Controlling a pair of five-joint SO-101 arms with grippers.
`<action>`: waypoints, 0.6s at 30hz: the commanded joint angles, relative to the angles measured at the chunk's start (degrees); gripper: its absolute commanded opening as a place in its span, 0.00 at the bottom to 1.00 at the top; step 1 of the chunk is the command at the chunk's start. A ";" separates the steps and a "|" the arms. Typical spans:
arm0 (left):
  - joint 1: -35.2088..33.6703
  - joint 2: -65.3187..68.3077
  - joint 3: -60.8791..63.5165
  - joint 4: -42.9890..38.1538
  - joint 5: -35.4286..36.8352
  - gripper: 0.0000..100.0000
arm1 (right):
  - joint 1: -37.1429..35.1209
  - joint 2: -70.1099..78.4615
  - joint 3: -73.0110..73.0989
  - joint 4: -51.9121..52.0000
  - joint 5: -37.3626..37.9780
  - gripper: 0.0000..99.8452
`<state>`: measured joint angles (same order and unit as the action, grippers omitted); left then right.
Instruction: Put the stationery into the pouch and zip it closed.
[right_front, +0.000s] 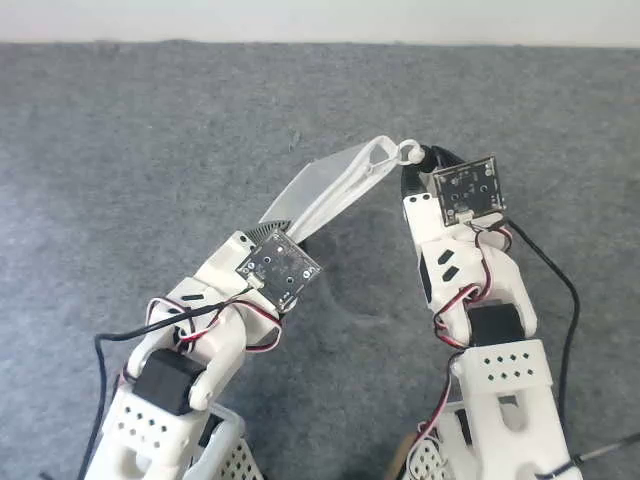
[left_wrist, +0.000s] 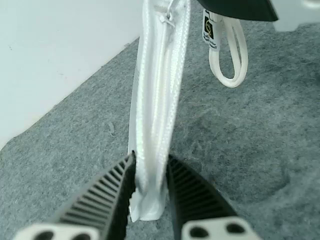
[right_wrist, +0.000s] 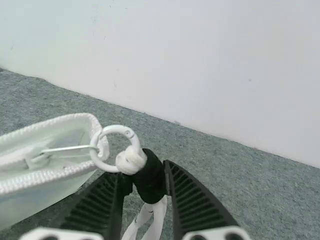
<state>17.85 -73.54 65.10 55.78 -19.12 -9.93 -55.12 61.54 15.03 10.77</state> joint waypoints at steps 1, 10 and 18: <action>-1.85 0.35 2.42 0.18 0.62 0.01 | 5.05 4.09 -5.27 -2.07 -1.05 0.01; -1.85 0.35 2.15 0.18 0.70 0.01 | 10.51 21.32 -16.44 -1.45 -5.10 0.01; -1.93 0.35 2.15 0.18 0.70 0.01 | 13.14 22.99 -18.02 -1.36 -8.70 0.01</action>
<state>17.93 -73.36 65.71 54.99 -19.12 -5.19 -33.14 48.70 15.03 4.97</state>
